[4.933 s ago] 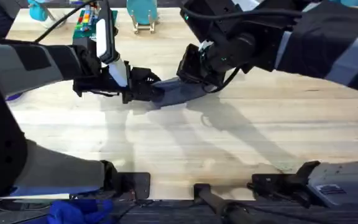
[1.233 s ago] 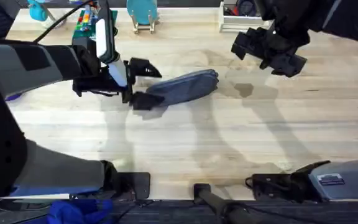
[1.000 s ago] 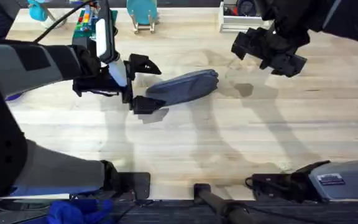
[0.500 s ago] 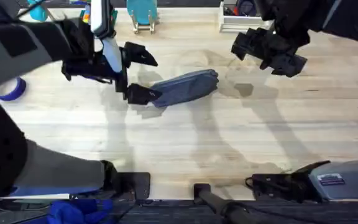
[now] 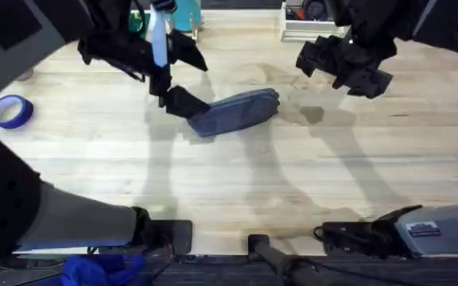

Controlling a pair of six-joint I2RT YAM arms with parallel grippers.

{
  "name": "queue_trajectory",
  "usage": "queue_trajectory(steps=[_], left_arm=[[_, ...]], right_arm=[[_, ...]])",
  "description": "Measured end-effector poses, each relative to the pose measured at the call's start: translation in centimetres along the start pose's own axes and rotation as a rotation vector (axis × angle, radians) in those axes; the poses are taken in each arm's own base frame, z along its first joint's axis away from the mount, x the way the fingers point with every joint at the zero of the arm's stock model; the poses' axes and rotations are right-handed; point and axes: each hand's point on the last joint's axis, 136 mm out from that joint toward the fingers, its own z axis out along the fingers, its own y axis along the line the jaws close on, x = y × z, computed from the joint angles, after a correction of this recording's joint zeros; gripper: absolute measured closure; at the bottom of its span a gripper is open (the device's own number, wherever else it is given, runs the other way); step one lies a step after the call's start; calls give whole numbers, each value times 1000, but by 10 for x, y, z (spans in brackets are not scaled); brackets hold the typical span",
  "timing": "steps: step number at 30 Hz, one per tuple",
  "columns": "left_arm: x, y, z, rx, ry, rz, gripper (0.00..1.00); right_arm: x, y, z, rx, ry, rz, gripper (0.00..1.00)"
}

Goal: Unzip the bag, pick up the pens from the table one at a time and place them inside, then zip the bag closed.

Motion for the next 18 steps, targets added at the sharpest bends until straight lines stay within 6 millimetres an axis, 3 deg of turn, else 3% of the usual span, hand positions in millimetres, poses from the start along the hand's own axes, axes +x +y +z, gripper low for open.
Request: queue_trajectory(steps=[9,18], left_arm=[[-26,3,-6,-1,95,18,5],[-33,-10,14,35,191,46,6]], right_arm=[[0,0,0,0,1,-1,4],[0,0,0,-2,3,-1,4]])
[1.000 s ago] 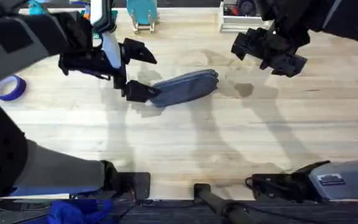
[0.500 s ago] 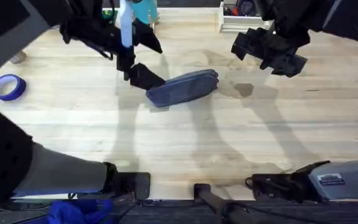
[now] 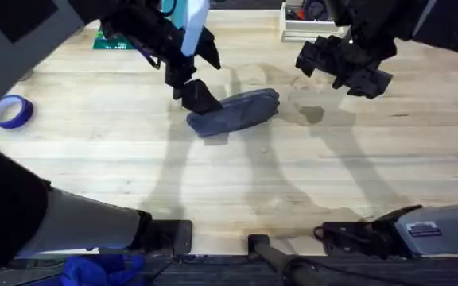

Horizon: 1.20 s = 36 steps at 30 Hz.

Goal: Unzip the bag, pick up the pens from the table one at a time and place them inside, then zip the bag closed.

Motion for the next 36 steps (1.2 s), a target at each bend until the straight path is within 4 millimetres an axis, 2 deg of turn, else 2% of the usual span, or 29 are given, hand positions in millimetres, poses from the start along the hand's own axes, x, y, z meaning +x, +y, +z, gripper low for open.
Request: queue_trajectory(steps=[6,15,24,36], left_arm=[[-1,1,6,6,12,-24,6],[14,7,40,96,18,-148,5],[1,-1,67,146,23,-100,5],[3,0,75,157,35,-114,5]], right_arm=[[0,0,0,0,0,-3,4],[0,0,0,0,0,-4,5],[0,0,0,-1,0,-6,4],[0,1,0,-2,-2,-5,3]])
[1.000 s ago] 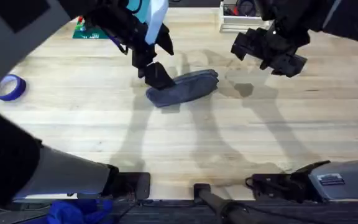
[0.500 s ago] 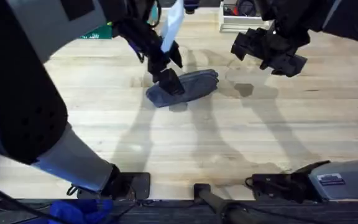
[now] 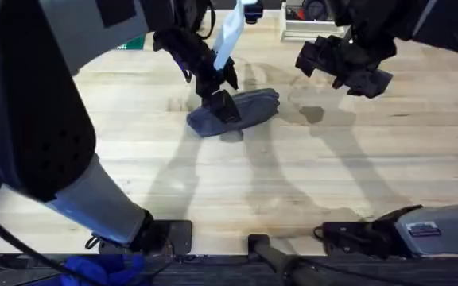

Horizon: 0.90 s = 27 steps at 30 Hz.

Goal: Unzip the bag, pick up the pens from the table one at a time and place them inside, then zip the bag closed.

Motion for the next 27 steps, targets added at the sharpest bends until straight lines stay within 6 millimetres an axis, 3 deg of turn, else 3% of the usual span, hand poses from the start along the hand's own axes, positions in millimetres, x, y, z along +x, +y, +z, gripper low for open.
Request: queue_trajectory(steps=[3,15,17,27], left_arm=[[-1,-2,2,4,3,3,47],[1,1,2,-9,24,7,908],[2,1,2,-13,26,8,951],[2,3,2,-20,27,12,956]], right_arm=[[-1,2,0,-6,-6,3,3],[-2,2,0,-10,-8,5,4],[-2,2,0,-9,-8,4,4],[12,14,-1,-80,69,-53,4]])
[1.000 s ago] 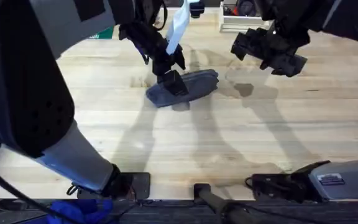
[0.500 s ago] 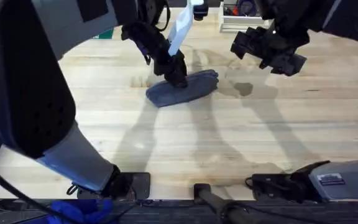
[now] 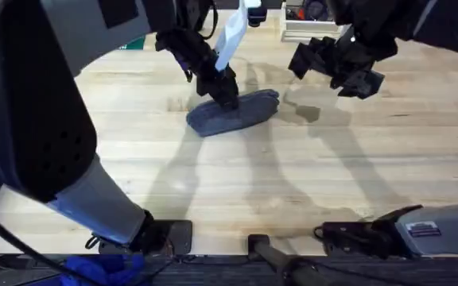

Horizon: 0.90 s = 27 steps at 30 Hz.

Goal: Unzip the bag, pick up the pens from the table one at a time and place them inside, then zip the bag closed.

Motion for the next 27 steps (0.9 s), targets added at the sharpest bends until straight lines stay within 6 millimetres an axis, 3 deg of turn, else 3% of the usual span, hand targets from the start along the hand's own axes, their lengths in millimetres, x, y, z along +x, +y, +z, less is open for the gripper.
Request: queue_trajectory(steps=[7,11,16,21,27], left_arm=[[0,0,0,0,0,0,957],[0,0,0,0,0,-1,958],[0,0,0,0,0,-2,958],[0,0,0,0,0,-2,958],[0,0,0,-1,0,-2,958]], right_arm=[[19,22,-2,-137,105,-158,5],[30,35,-8,-301,204,-294,5],[25,35,-14,-459,260,-348,6],[30,27,-40,-636,324,-412,6],[3,9,-45,-678,255,-391,6]])
